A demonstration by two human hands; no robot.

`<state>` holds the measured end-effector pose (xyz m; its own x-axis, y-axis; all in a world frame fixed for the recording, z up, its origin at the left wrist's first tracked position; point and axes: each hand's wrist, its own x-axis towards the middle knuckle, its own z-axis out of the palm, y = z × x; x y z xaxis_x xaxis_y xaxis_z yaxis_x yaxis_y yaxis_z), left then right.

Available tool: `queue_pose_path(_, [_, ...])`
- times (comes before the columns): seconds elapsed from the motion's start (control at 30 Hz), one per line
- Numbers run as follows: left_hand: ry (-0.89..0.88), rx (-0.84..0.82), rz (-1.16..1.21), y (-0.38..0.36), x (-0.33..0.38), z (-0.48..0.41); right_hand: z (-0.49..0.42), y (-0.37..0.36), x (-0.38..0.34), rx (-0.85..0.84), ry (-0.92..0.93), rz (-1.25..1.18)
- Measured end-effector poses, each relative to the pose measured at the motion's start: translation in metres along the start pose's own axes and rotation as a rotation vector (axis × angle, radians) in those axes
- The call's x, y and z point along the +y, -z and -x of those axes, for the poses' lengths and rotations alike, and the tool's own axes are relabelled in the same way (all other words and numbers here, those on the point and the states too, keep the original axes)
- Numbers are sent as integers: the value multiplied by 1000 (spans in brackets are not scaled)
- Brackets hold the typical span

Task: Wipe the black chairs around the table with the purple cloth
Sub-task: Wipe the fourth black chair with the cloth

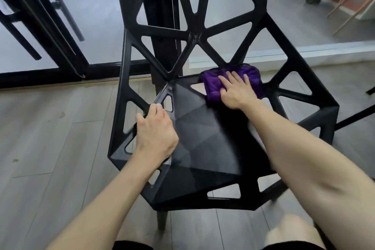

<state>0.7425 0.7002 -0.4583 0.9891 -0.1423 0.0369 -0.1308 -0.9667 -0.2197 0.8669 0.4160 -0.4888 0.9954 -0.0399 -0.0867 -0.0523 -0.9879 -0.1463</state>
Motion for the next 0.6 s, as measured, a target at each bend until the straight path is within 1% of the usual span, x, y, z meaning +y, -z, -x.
queue_pose_path(0.07, [-5, 1, -4, 1, 1, 0, 27, -5, -17, -45, 19, -19])
queue_pose_path(0.2, [0, -4, -4, 0, 0, -1, 130, -13, -32, -129, 87, -54])
queue_pose_path(0.27, [-10, 2, -3, -2, -1, 0, 147, -13, -32, -133, 98, -33])
queue_pose_path(0.33, [-26, 6, -10, -3, -3, 0, 121, -13, -36, -93, 76, -58])
queue_pose_path(0.5, [-20, 28, -13, -8, -1, -2, -1, -9, -44, -24, -15, -41])
queue_pose_path(0.6, [-14, 51, -37, -10, 0, -3, -17, -12, -44, -9, -15, -11])
